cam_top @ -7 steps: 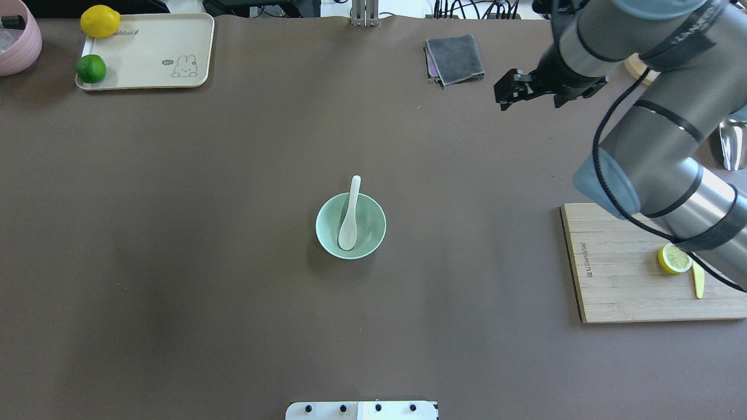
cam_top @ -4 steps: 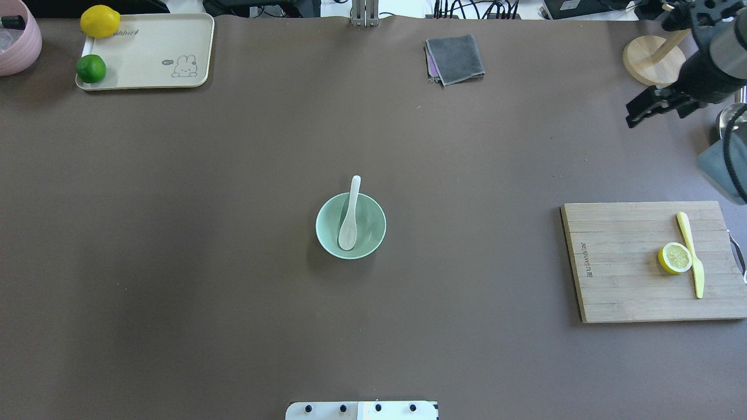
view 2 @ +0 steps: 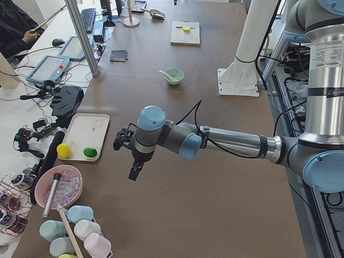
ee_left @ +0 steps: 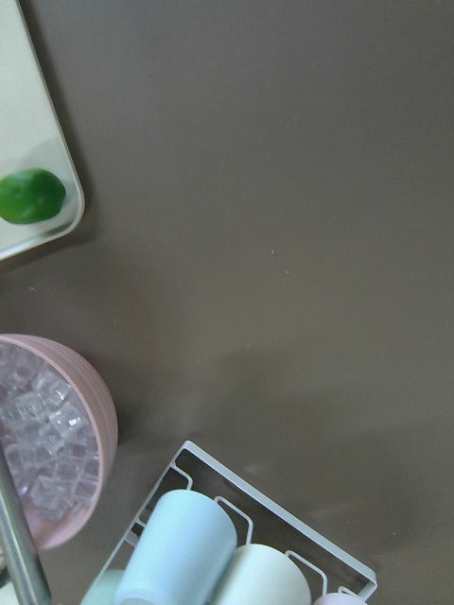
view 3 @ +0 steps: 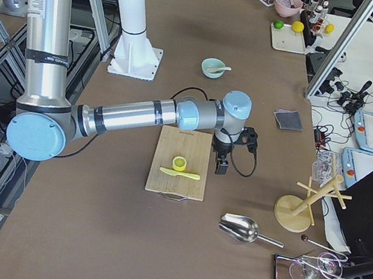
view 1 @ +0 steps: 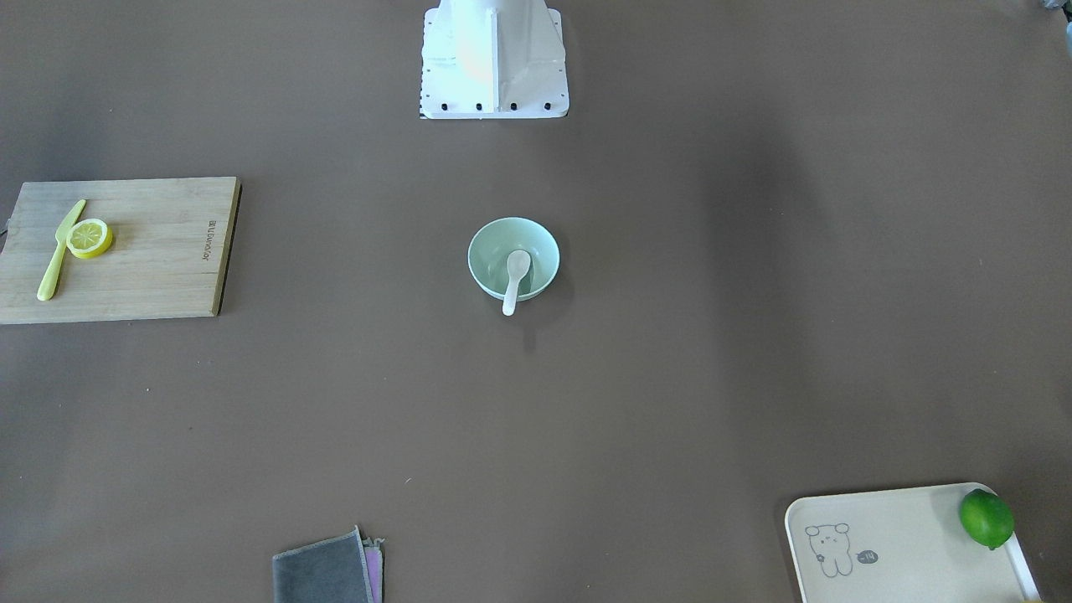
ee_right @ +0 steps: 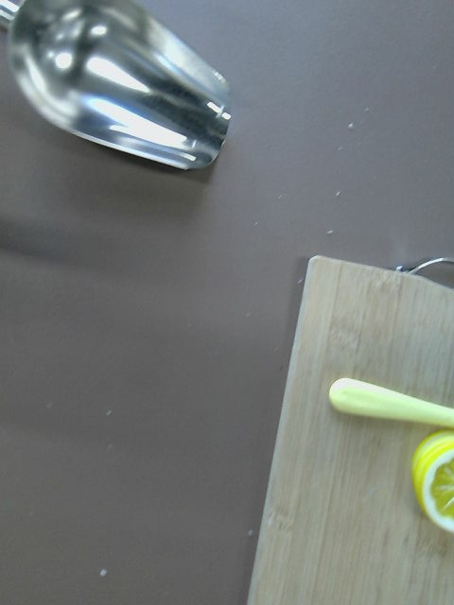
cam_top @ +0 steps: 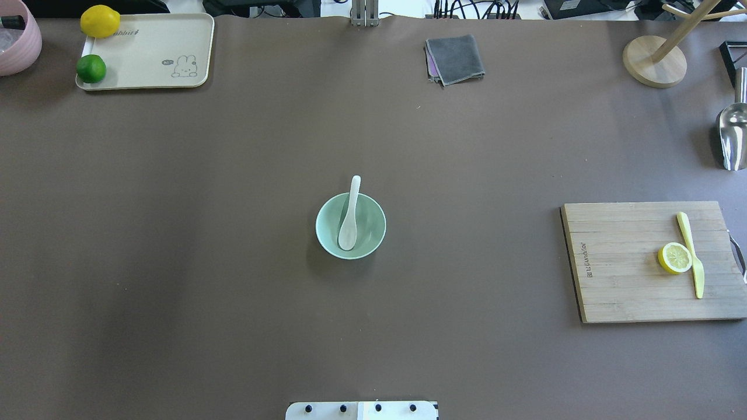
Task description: Place spoon in bowl
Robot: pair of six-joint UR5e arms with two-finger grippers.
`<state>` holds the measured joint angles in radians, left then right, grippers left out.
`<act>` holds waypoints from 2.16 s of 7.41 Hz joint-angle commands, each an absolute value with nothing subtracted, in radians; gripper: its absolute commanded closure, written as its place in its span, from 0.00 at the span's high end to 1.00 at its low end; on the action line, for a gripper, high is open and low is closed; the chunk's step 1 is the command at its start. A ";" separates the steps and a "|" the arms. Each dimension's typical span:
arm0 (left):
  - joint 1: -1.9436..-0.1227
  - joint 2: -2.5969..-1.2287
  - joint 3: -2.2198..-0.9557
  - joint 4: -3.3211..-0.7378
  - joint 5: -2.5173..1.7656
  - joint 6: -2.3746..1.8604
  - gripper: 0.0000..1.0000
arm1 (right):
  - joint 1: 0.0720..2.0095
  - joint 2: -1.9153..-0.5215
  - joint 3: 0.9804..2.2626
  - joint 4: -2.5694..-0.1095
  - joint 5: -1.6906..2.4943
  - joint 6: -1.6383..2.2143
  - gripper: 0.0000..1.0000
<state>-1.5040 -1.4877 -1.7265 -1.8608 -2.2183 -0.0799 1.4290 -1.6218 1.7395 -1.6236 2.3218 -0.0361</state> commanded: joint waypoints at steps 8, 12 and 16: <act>-1.513 -1.489 -1.721 -1.839 -2.283 -0.094 0.98 | 1.555 -1.657 1.687 -1.621 2.370 -0.086 1.00; -1.513 -1.493 -1.718 -1.839 -2.280 -0.095 0.98 | 1.555 -1.649 1.687 -1.621 2.370 -0.086 1.00; -1.513 -1.496 -1.717 -1.839 -2.281 -0.094 0.98 | 1.555 -1.647 1.686 -1.621 2.385 -0.086 1.00</act>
